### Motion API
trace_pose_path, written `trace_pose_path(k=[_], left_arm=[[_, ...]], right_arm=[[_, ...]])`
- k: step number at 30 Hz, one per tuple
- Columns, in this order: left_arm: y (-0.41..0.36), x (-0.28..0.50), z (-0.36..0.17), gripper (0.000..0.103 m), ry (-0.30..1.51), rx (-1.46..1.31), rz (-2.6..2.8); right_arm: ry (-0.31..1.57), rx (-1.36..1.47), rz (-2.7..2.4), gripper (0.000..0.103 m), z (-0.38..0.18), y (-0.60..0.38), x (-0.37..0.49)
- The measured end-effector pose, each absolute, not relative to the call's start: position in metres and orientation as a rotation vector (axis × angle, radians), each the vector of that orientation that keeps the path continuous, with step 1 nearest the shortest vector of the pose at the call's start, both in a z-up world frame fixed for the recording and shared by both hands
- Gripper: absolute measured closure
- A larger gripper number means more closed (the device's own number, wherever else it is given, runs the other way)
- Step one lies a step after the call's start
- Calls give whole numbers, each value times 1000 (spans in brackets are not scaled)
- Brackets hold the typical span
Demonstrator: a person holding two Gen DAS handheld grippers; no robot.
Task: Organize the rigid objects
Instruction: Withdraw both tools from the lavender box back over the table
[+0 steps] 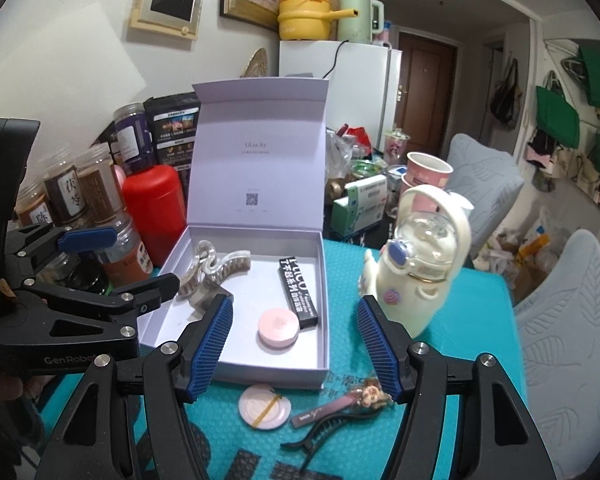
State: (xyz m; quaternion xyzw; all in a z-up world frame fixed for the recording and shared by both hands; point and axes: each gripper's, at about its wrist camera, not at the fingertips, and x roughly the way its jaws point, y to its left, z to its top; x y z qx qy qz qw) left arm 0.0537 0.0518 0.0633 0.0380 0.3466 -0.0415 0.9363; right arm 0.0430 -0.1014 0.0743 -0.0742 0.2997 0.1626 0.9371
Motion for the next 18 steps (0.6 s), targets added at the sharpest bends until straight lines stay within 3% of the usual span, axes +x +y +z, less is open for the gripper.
trace_pose_path(k=[18], left_arm=[[45,-10,74,15,679,76,-132]], right_arm=[[594,-133,307,38,81,-115,-25]])
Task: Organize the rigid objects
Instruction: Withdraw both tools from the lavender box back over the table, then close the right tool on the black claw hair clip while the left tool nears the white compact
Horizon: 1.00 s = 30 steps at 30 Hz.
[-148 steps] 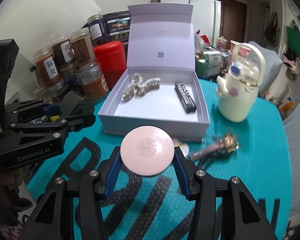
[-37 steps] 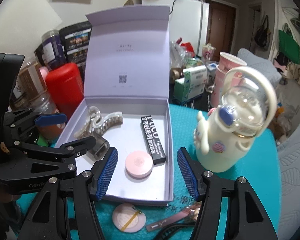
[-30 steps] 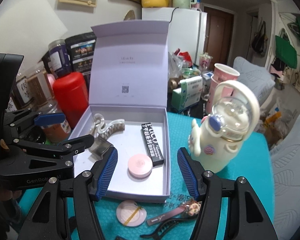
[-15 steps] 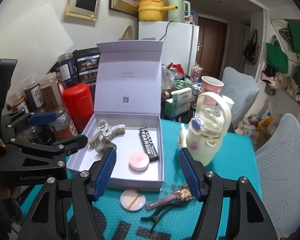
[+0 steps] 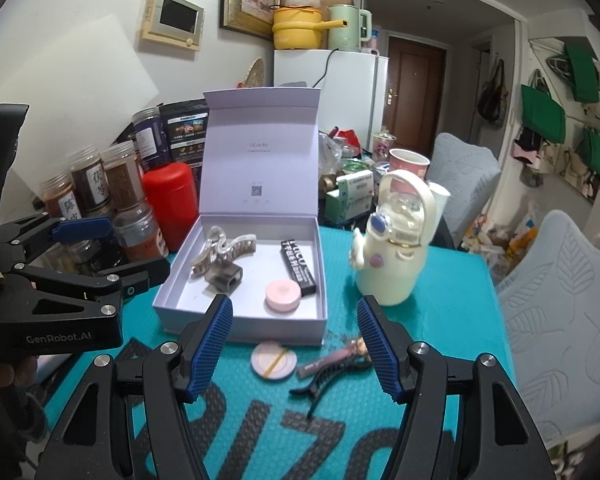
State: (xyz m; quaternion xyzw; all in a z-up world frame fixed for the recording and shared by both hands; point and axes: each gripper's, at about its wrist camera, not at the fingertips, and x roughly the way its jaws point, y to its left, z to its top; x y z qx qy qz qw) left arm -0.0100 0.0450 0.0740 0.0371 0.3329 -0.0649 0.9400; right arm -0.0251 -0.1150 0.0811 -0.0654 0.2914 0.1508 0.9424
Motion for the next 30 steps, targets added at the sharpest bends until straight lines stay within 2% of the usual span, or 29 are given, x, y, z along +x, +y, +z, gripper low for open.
trace_pose_path(k=[15,30], left_arm=[[37,-47,51,15,710,80,-162],[18,-49,5,15,825,88,-244]], right_arm=[[627,-94,282,38,58,-129,-67],[714,-29,247,38,17,-146,-80]])
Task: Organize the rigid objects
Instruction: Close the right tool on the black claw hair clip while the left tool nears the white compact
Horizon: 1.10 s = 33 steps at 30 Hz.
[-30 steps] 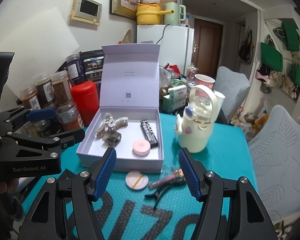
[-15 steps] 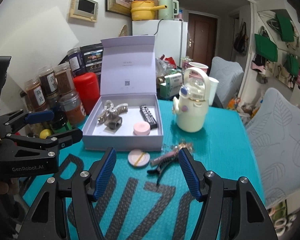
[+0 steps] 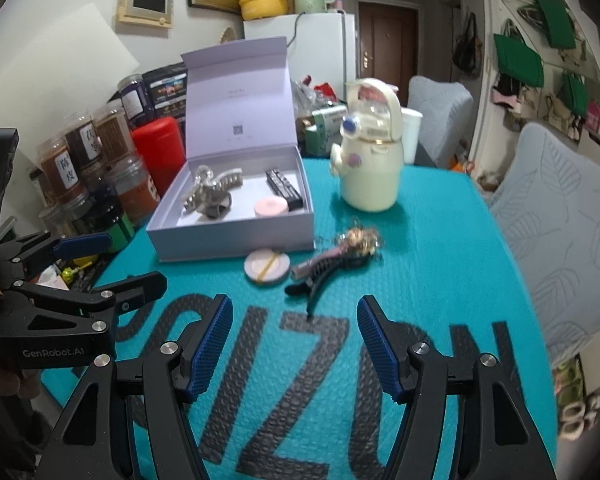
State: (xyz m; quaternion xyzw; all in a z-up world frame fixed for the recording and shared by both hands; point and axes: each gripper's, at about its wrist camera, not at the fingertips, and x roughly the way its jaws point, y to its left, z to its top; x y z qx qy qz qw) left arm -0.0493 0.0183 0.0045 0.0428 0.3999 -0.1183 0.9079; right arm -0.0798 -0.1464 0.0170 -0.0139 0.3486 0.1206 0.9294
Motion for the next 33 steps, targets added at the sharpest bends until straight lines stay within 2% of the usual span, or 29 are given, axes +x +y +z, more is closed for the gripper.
trace_pose_path(k=[18,33], left_arm=[[13,-11,-48,15,929,108,-271],[15,26,-59,15,942,136,-291]], right_arm=[[827,59,240,38,-32,-159,-47],[890,65,273,38,-49,-151,12]])
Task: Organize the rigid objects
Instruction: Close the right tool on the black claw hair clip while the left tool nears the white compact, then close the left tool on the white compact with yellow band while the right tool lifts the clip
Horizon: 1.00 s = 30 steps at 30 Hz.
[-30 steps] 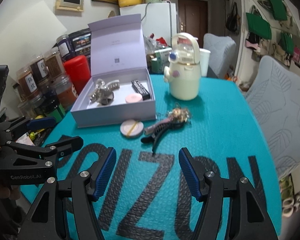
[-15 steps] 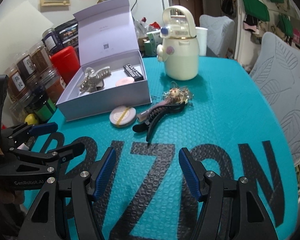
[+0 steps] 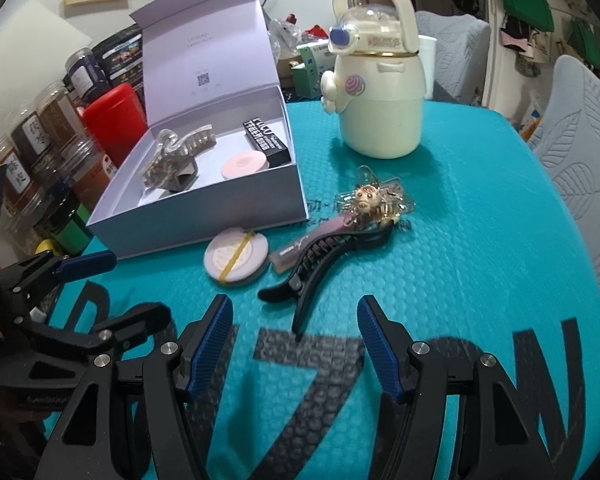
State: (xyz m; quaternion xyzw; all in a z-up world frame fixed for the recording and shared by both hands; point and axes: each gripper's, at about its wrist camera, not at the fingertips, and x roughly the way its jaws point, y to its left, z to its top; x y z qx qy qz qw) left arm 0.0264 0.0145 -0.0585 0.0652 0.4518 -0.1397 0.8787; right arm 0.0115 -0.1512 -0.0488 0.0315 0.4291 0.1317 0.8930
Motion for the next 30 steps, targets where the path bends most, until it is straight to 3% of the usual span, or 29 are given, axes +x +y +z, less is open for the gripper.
trace_pose_path(k=[9,14,20,30], left_arm=[[9,43,-64,15,954,135,-335],[-1,49,-67,15,966,132,-371],[-16,55,-75,15,985,134,-401],[-34,63,-85,17,998,132,-398]], right_arm=[[943,75,288,46,-62,-149,43],[980,105,295,65,-72,-153,49],[980,111,292,79,-73,-165,43],[978,136,254,79,-74,-196,27]])
